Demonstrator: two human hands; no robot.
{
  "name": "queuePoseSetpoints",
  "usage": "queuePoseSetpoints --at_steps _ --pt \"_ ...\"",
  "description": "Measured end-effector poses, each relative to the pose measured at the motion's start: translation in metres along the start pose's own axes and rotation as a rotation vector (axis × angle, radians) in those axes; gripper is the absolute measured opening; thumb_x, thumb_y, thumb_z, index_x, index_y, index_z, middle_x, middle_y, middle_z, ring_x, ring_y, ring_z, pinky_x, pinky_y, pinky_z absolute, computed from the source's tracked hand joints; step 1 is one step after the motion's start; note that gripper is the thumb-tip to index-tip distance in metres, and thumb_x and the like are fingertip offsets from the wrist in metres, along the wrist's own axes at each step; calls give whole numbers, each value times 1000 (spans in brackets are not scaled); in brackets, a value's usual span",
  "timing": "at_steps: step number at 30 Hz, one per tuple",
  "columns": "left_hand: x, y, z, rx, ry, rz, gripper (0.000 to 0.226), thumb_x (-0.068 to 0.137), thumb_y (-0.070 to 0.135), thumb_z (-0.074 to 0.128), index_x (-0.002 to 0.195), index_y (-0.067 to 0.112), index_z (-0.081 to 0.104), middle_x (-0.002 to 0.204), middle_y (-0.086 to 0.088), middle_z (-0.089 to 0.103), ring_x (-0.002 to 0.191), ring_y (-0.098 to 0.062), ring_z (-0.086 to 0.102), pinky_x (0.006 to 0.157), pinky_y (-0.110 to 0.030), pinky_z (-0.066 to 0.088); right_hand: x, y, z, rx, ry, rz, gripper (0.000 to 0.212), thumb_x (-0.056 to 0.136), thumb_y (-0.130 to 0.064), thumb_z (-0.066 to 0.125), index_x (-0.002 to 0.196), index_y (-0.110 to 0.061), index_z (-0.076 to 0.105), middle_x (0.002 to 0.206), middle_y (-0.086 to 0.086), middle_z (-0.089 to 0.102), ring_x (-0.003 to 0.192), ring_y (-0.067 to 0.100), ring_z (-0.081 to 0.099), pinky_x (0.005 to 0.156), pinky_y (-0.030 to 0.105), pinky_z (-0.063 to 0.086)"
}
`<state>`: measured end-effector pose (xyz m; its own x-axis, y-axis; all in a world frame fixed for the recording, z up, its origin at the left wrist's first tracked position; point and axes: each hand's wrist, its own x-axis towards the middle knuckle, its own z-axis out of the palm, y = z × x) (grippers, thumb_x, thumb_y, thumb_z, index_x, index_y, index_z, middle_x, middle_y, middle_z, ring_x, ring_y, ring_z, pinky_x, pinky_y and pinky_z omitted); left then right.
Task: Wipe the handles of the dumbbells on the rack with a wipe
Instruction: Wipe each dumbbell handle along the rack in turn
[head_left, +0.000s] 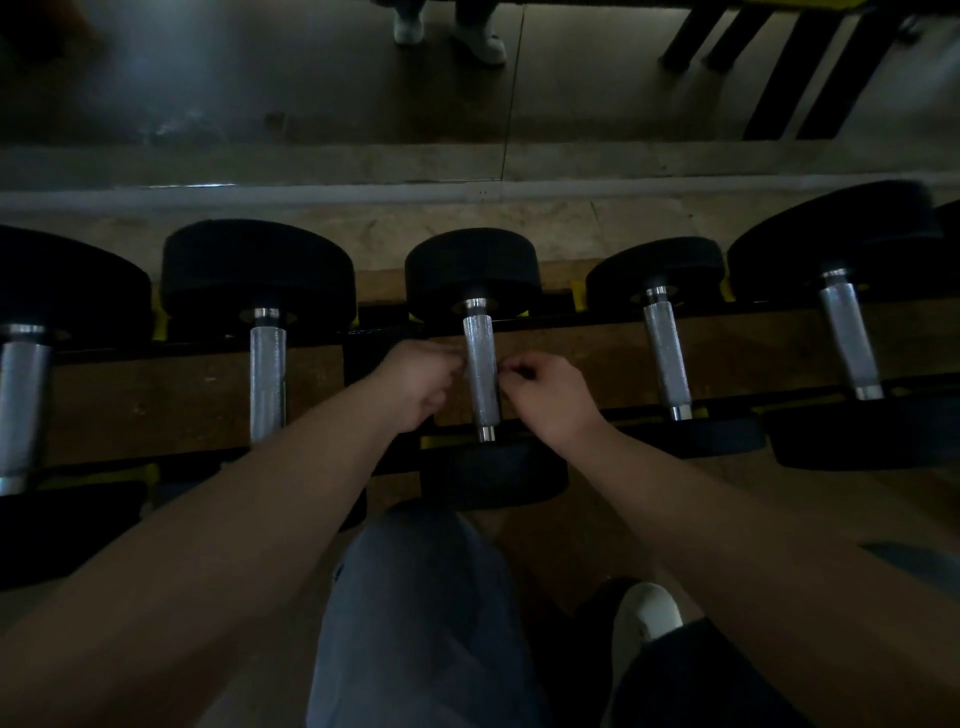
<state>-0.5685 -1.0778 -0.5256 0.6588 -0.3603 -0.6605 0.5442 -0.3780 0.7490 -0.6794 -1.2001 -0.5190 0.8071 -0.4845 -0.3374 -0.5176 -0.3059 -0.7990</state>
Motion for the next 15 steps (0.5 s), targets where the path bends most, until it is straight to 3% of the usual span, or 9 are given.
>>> queuePoseSetpoints --at_steps 3,6,8,10,12,15 --pt "4 0 5 -185 -7 -33 19 100 8 52 108 13 69 78 -1 60 49 -5 39 37 -16 22 0 -1 -1 -3 -10 2 24 99 -25 56 120 -23 68 109 -5 68 93 10 65 72 21 48" --pt "0 -2 10 -303 0 -82 18 101 10 49 111 10 65 72 2 61 41 -2 41 34 -15 23 -3 -3 -3 -20 -22 1 35 101 -26 54 135 -22 60 117 -6 65 93 4 61 68 14 43" --pt "-4 -6 9 -141 -14 -66 17 101 9 49 108 9 65 72 0 57 46 -5 41 36 -16 23 -3 -6 -4 -13 -62 -5 46 102 -26 53 147 -24 48 128 -3 61 104 8 61 79 16 44" --pt "-8 -13 5 195 -53 -55 13 99 12 55 101 9 67 73 -2 54 55 -9 42 43 -19 27 2 -7 -3 7 -150 -19 46 102 -22 50 148 -26 47 133 -2 61 120 15 59 88 21 44" --pt "-12 -17 1 418 -87 -72 12 94 16 63 102 11 70 78 -5 58 65 -13 48 52 -22 35 8 -5 -5 50 -277 5 39 101 -10 47 137 -19 59 117 -1 67 112 16 64 79 18 47" --pt "-20 -20 5 366 -13 -47 12 93 20 65 105 22 69 92 -2 68 84 -17 61 61 -24 42 14 1 -11 31 -399 51 38 98 -5 49 131 -16 64 116 1 68 110 16 64 80 22 49"
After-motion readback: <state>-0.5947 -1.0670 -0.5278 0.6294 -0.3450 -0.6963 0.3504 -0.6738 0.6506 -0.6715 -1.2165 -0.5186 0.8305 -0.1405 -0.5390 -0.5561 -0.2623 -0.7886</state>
